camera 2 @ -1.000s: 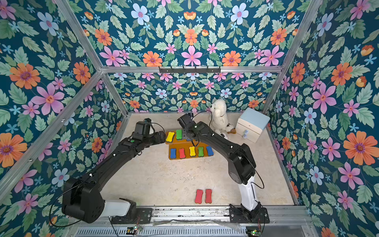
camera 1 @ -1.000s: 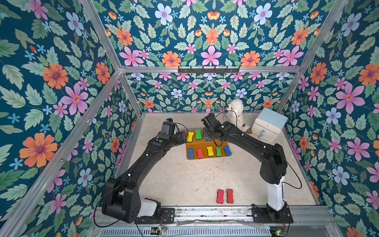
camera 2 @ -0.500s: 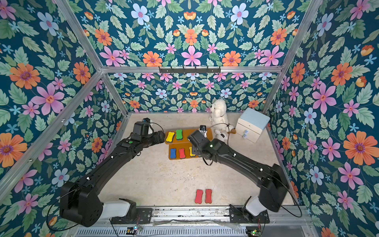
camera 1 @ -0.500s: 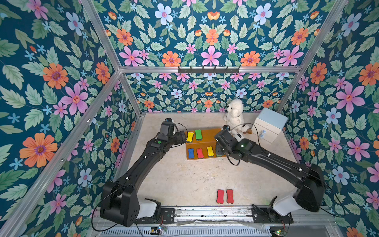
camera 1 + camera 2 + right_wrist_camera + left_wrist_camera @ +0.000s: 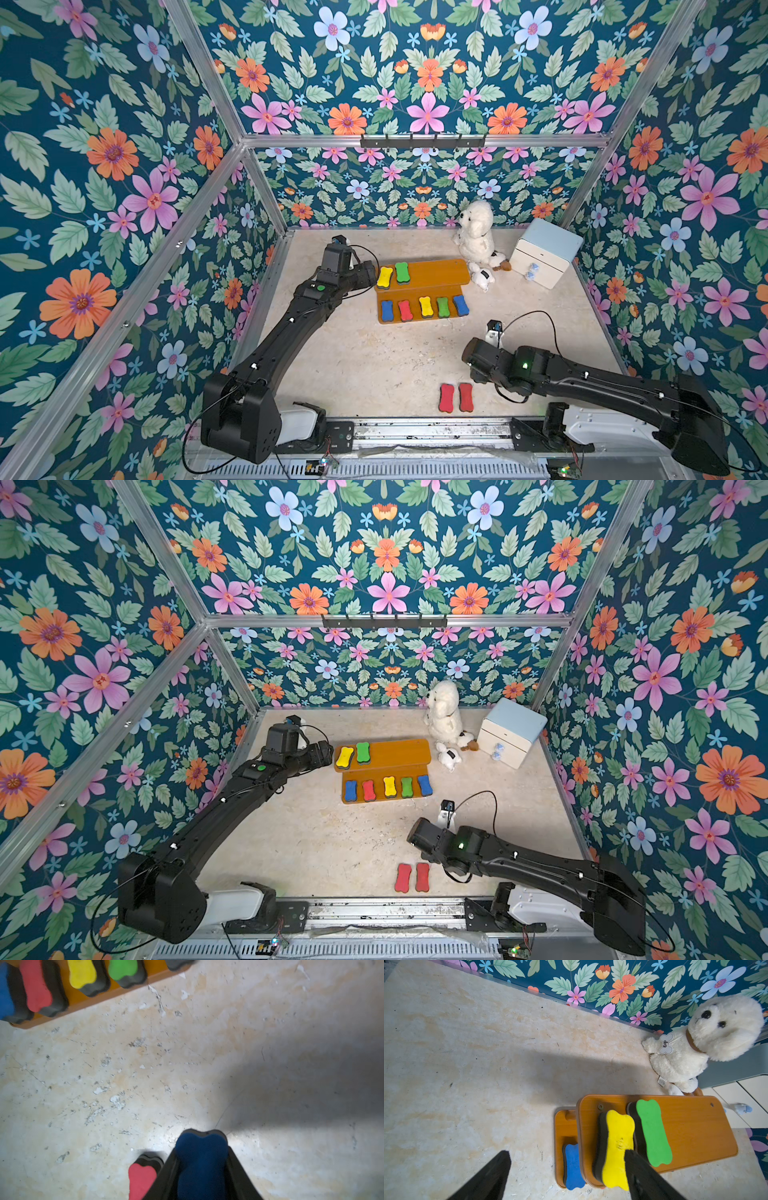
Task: Remove the whiteboard erasers from the shelf
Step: Place the whiteboard eraser at the center of the board.
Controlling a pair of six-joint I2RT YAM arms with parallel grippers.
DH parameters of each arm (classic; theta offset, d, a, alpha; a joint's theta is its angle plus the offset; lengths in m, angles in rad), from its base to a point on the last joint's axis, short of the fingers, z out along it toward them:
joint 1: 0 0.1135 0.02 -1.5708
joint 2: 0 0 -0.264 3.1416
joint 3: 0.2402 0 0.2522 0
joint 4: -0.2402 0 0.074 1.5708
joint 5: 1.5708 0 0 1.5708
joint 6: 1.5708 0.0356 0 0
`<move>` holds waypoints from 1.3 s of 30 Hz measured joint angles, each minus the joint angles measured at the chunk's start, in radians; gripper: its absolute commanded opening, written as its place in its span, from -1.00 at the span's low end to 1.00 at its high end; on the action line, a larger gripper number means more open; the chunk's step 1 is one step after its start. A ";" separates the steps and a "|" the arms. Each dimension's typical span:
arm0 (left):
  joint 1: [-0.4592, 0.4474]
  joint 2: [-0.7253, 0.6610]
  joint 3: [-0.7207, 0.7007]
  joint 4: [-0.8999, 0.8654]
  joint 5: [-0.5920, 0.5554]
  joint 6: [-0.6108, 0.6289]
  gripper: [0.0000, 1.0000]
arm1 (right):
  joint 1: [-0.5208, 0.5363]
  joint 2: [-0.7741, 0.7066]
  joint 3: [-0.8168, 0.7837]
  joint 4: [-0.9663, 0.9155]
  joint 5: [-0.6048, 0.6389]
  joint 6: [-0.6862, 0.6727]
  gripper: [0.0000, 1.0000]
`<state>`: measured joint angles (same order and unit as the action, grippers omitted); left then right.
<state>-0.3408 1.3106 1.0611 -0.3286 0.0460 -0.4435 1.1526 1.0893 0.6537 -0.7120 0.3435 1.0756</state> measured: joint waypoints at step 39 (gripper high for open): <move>-0.001 0.014 -0.001 0.000 -0.014 -0.003 0.80 | 0.177 0.005 -0.201 0.102 -0.038 0.169 -0.02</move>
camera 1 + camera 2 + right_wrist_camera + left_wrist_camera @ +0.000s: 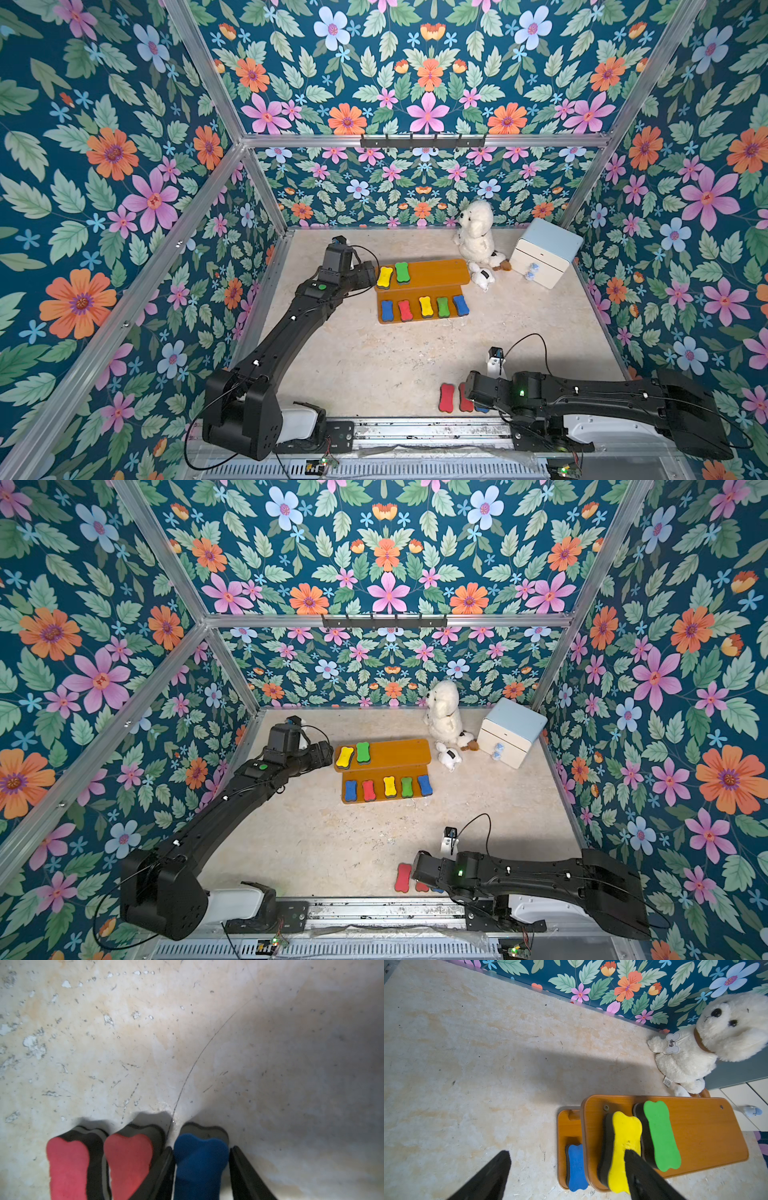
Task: Remove the whiteboard erasers from the shelf
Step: Place the whiteboard eraser at the center of the board.
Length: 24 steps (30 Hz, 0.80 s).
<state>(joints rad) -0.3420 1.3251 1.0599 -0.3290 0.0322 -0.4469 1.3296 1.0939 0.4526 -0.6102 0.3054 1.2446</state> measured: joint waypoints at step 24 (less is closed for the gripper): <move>-0.030 0.014 0.033 -0.019 0.007 -0.014 0.47 | -0.060 -0.034 0.242 -0.072 0.069 -0.063 -0.02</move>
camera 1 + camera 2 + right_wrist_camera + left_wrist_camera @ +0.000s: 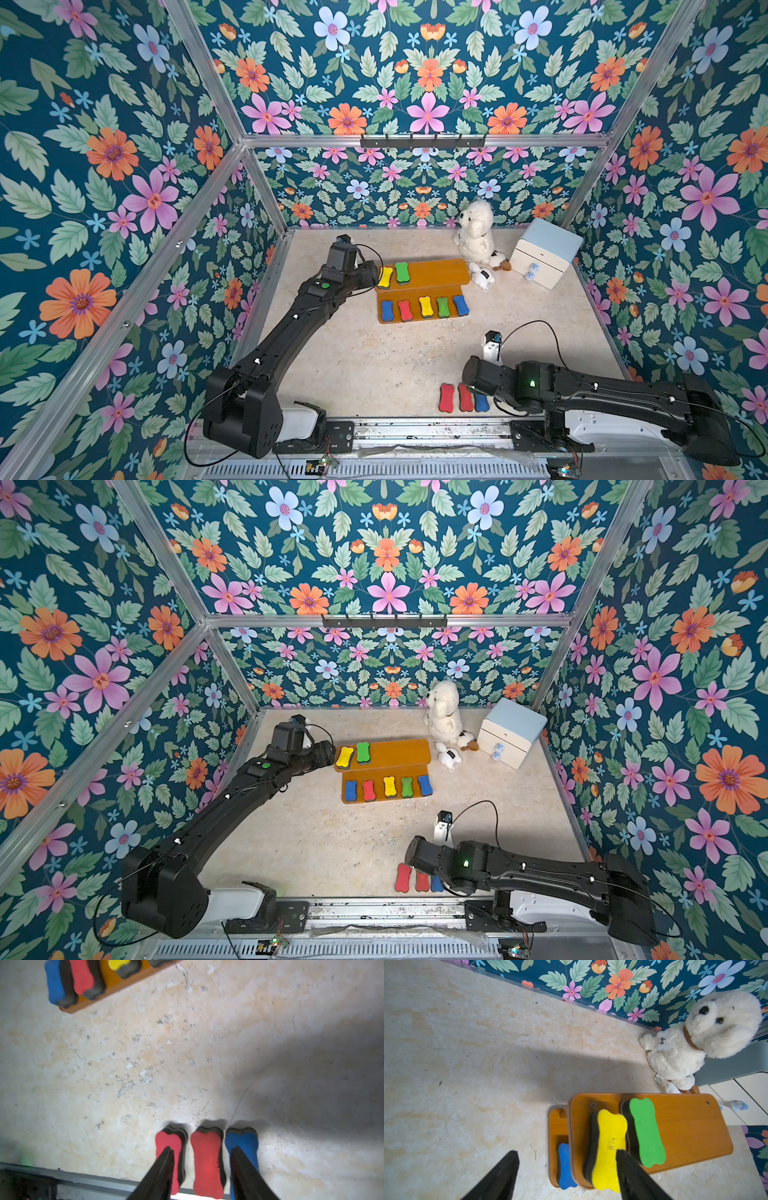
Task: Remove the whiteboard erasers from the shelf
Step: Place the whiteboard eraser at the center of the board, then pick up the whiteboard eraser from the shelf.
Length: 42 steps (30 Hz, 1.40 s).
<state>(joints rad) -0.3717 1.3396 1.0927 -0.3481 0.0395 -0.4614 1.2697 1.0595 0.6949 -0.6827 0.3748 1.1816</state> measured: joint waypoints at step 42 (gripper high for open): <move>0.032 0.117 0.026 -0.071 -0.033 0.093 0.26 | -0.602 0.939 1.093 0.161 -0.657 -0.729 -0.22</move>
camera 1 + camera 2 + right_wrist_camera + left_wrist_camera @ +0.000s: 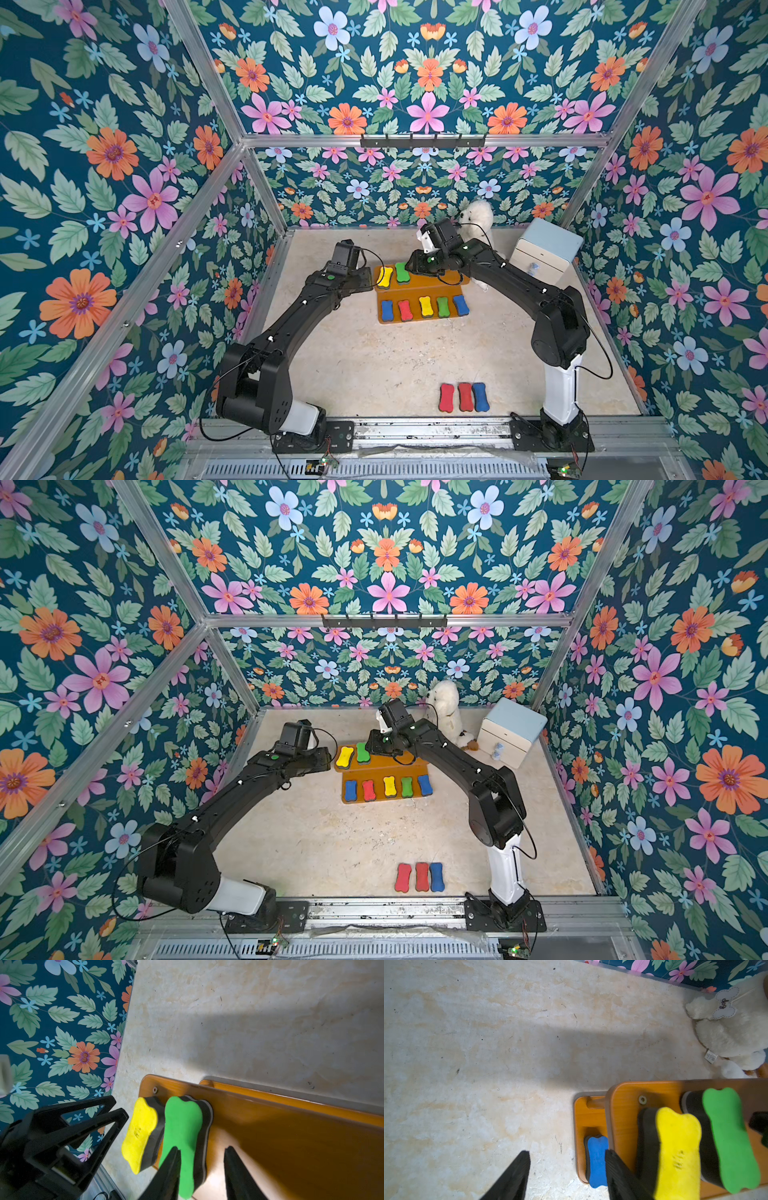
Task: Remove the whiteboard erasers from the shelf
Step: Pick up the whiteboard eraser from the shelf.
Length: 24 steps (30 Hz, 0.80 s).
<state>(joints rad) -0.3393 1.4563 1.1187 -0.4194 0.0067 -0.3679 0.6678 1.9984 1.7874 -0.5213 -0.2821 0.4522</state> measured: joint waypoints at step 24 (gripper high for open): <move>0.001 0.005 -0.003 0.000 -0.003 0.003 0.27 | 0.000 0.042 0.035 0.008 -0.039 0.004 -0.33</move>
<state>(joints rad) -0.3386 1.4612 1.1160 -0.4191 0.0032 -0.3645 0.6678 2.0403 1.8221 -0.5133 -0.3206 0.4561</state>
